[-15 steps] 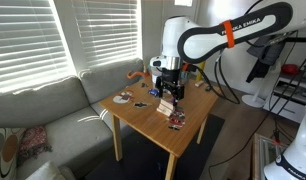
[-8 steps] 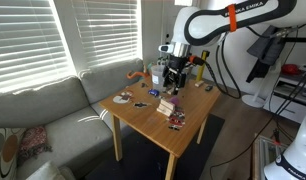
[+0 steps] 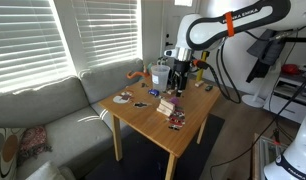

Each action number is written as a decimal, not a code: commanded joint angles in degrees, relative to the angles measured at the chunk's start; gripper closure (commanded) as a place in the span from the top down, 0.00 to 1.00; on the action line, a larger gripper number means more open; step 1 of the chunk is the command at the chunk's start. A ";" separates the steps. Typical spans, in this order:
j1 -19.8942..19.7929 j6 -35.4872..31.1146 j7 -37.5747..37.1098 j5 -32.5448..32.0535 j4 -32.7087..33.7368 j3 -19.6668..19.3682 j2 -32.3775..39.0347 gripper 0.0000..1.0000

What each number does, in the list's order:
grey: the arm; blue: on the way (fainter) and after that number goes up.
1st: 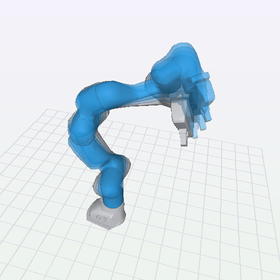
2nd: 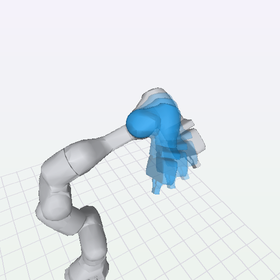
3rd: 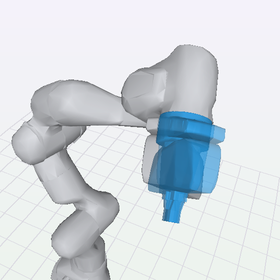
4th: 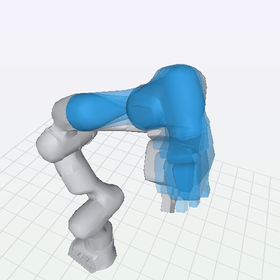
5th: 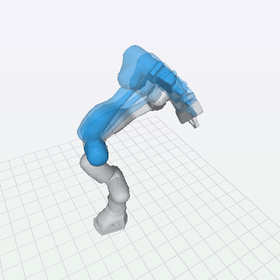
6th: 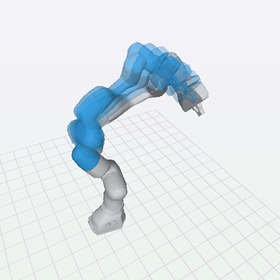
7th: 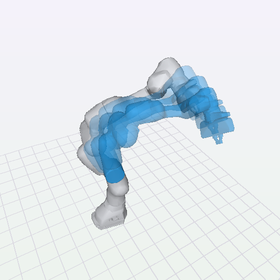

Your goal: Stack all the wooden blocks forming a square on top of the wooden block on the left, pick up the purple ball and put it in the clear frost cold cup

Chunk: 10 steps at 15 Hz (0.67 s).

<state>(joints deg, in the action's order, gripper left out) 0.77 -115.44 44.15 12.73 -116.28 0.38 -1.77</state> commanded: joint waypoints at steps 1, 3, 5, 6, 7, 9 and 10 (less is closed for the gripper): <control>0.09 -2.30 -4.37 -1.06 -1.65 0.03 0.37 1.00; 0.10 -3.95 -5.28 -1.18 -1.82 0.08 1.23 1.00; 0.09 -5.74 -6.15 -1.34 -1.95 0.17 2.07 1.00; 0.05 -6.68 -6.33 -1.34 -2.01 0.18 2.42 1.00; 0.01 -7.49 -6.54 -1.42 -2.12 0.19 2.73 1.00; 0.01 -8.35 -6.72 -1.41 -2.28 0.30 3.28 0.96; -0.01 -8.24 -6.93 -1.50 -2.25 0.33 3.56 0.93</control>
<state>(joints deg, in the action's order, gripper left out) 0.78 -122.68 39.26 12.64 -118.27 0.38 1.38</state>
